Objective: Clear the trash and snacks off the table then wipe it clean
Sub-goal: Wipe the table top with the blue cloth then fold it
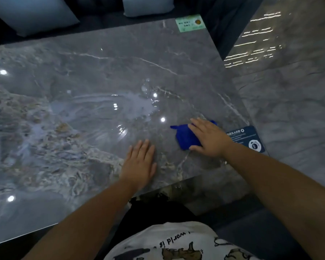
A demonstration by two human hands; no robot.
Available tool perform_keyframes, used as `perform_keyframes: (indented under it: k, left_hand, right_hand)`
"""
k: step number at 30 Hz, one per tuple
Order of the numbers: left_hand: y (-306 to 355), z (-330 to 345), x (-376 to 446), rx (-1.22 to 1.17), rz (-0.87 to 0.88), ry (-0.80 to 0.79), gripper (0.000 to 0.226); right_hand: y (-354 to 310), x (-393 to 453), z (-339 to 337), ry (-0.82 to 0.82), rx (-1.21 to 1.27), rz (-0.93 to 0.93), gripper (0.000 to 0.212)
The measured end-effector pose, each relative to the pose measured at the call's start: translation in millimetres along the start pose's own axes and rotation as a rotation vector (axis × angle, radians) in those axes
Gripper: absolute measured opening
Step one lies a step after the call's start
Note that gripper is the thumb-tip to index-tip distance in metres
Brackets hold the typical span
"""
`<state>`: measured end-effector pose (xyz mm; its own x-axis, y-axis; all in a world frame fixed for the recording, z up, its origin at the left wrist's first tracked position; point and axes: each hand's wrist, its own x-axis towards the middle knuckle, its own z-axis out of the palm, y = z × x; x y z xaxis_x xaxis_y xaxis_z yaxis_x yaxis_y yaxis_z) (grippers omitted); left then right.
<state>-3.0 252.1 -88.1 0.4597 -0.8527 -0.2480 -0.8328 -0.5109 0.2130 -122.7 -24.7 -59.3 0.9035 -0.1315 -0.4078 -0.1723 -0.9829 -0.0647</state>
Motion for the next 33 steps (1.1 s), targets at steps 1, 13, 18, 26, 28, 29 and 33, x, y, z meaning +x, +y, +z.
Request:
perform_keyframes:
  k: [1, 13, 18, 26, 28, 29, 33]
  left_hand:
    - [1, 7, 1, 0.026, 0.002, -0.008, 0.064]
    - [-5, 31, 1, 0.043, 0.012, 0.059, 0.065]
    - [-5, 30, 1, 0.051, 0.012, 0.070, 0.064]
    - [-8, 33, 0, 0.058, 0.004, 0.042, 0.065]
    - [-9, 34, -1, 0.060, 0.007, 0.042, 0.065]
    - [-9, 34, -1, 0.064, 0.009, 0.037, 0.065]
    - [-9, 27, 0, 0.066, 0.004, -0.020, 0.067]
  right_hand:
    - [5, 2, 2, -0.018, -0.017, -0.009, 0.088]
    - [13, 14, 20, 0.005, -0.139, -0.062, 0.073]
    - [9, 16, 24, 0.054, -0.122, -0.026, 0.068]
    - [-8, 16, 31, 0.136, -0.126, 0.093, 0.060]
    - [-12, 17, 34, 0.147, -0.112, 0.136, 0.058]
    - [-15, 17, 34, 0.149, -0.096, 0.158, 0.058]
    - [-32, 17, 34, 0.137, 0.080, 0.280, 0.055]
